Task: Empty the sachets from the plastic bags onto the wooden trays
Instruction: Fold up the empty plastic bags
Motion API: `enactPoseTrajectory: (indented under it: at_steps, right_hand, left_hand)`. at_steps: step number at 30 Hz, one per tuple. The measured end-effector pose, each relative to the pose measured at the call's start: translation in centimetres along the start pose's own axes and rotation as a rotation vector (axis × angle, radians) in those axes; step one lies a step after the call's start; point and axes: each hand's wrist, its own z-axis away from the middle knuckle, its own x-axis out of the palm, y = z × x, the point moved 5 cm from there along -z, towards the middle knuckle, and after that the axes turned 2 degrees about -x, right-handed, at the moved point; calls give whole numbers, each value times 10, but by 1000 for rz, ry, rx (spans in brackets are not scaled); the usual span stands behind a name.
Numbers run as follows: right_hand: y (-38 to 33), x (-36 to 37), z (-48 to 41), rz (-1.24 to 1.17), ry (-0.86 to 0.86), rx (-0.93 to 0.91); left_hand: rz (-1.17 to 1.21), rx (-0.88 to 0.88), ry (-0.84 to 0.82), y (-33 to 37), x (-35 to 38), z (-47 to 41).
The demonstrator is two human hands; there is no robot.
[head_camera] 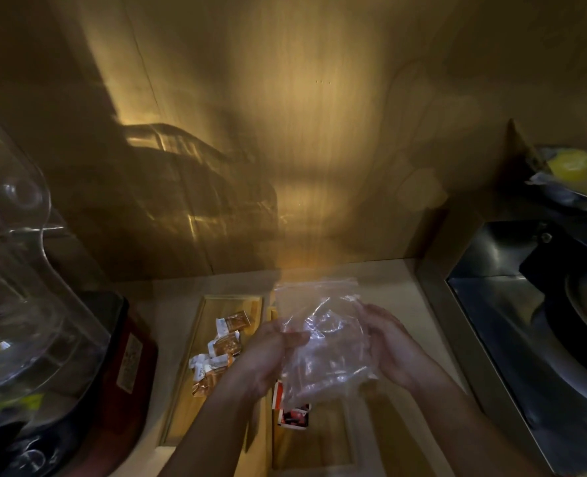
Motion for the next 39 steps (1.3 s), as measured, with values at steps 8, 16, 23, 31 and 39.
enactPoseTrajectory:
  at_steps: [8, 16, 23, 31, 39]
  right_hand:
    - [1, 12, 8, 218, -90, 12]
    - [-8, 9, 11, 168, -103, -65]
    - [-4, 10, 11, -89, -125, -68]
    - [-18, 15, 11, 120, -7, -235]
    - [-23, 41, 20, 472, -77, -378]
  left_hand:
    - [-87, 26, -49, 10, -8, 5]
    - [-114, 96, -74, 12, -19, 5]
    - [199, 128, -174, 13, -17, 9]
    - [327, 31, -161, -4, -20, 11]
    - [295, -352, -453, -39, -27, 16]
